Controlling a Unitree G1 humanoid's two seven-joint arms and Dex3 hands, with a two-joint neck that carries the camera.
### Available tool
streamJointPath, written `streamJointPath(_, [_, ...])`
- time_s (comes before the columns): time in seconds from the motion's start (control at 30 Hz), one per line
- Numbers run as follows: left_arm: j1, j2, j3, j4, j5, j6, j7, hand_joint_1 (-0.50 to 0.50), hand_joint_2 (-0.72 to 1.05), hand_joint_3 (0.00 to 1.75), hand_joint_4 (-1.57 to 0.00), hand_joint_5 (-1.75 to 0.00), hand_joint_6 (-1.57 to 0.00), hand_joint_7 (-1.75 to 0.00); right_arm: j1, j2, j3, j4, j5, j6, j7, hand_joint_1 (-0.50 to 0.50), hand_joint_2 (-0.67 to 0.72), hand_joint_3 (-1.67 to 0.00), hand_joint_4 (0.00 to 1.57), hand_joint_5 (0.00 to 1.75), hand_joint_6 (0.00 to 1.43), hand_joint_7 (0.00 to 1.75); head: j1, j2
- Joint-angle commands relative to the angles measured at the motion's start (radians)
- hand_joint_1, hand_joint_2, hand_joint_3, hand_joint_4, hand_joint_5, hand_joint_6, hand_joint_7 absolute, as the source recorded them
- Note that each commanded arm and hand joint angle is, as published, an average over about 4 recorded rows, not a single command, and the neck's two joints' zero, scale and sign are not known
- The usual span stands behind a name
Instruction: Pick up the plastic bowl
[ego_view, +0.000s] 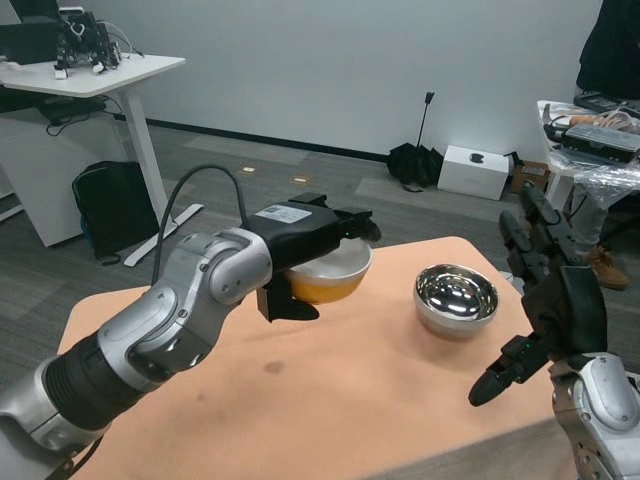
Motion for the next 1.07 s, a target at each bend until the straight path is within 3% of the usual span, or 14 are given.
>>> streamJointPath(0.03, [0.018, -0.009, 0.023, -0.018, 0.013, 0.001, 0.01, -0.5, 0.87, 1.31, -1.57, -1.75, -0.31, -0.77, -0.008, -0.019, 0.0, -0.002, 0.008, -0.006, -0.003, -0.42, 0.72, 0.0, 0.0, 0.0, 0.0, 0.0, -0.003, 0.009])
streamJointPath(0.17, [0.021, -0.011, 0.032, -0.023, 0.014, 0.001, 0.01, -0.5, 0.87, 1.22, -1.57, -1.75, -0.31, -0.77, -0.012, -0.021, 0.001, -0.003, 0.008, -0.006, -0.003, -0.42, 0.72, 0.0, 0.0, 0.0, 0.0, 0.0, -0.008, 0.014])
streamJointPath(0.5, [0.03, -0.015, 0.047, -0.028, 0.014, 0.001, 0.01, -0.5, 0.87, 1.31, -1.57, -1.75, -0.31, -0.77, -0.014, -0.022, 0.005, -0.005, 0.011, -0.007, -0.003, -0.42, 0.72, 0.0, 0.0, 0.0, 0.0, 0.0, -0.02, 0.009])
streamJointPath(1.07, [0.033, -0.016, 0.05, -0.038, 0.022, 0.001, 0.01, -0.5, 0.87, 1.31, -1.57, -1.75, -0.31, -0.77, -0.013, -0.023, 0.005, -0.014, 0.012, -0.008, -0.003, -0.42, 0.72, 0.0, 0.0, 0.0, 0.0, 0.0, -0.021, 0.012])
